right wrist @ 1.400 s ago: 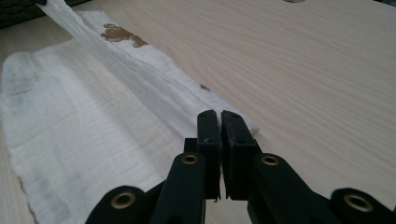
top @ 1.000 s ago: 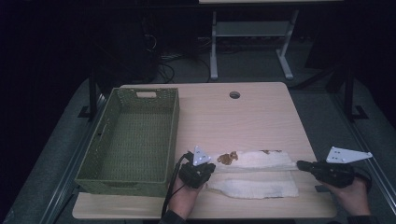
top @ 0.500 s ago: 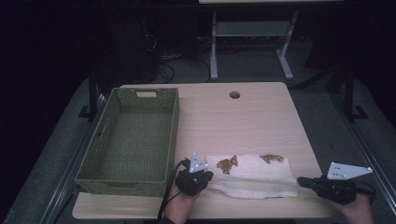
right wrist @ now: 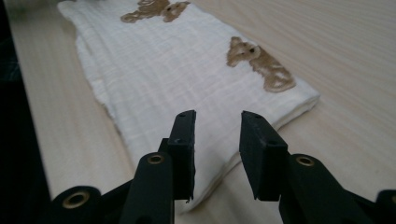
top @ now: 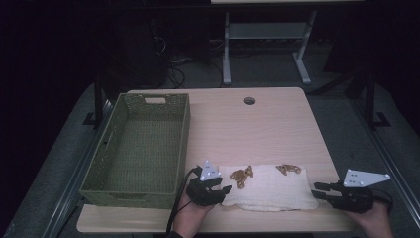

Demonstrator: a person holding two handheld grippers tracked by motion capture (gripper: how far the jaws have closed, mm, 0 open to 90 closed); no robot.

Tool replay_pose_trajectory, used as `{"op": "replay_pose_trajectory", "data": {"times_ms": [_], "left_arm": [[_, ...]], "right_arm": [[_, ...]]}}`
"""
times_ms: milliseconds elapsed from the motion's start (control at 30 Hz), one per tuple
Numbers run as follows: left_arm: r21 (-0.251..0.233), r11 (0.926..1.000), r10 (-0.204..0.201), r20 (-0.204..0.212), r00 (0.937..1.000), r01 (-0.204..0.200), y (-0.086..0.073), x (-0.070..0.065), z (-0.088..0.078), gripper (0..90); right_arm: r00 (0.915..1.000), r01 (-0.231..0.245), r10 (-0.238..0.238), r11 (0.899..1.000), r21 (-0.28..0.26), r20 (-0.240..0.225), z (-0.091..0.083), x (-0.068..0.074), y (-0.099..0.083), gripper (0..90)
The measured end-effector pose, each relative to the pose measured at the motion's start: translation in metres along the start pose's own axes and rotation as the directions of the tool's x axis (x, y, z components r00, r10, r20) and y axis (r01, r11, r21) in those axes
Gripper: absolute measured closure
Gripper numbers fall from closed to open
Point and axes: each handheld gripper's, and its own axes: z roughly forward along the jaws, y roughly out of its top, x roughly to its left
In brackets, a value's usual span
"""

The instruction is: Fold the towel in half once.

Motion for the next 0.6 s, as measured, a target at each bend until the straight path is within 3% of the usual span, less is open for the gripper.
{"op": "replay_pose_trajectory", "data": {"times_ms": [200, 433, 600], "left_arm": [[-0.013, 0.9999, 0.0, -0.021, 0.9998, 0.0, 0.016, 0.01, 0.015, 52.4], [-0.008, 1.0, -0.005, -0.058, 0.9983, 0.005, 0.031, 0.027, 0.033, 52.8], [0.013, 0.9995, -0.029, -0.087, 0.9957, 0.03, 0.032, 0.043, 0.044, 53.2]], "right_arm": [[0.9989, -0.014, 0.014, 1.0, 0.013, 0.045, 0.015, -0.014, 0.014, 65.6], [0.9948, -0.038, 0.036, 0.999, 0.026, 0.095, 0.033, -0.04, 0.031, 67.6], [0.9936, -0.063, 0.058, 0.997, 0.051, 0.097, 0.048, -0.058, 0.035, 68.2]]}}
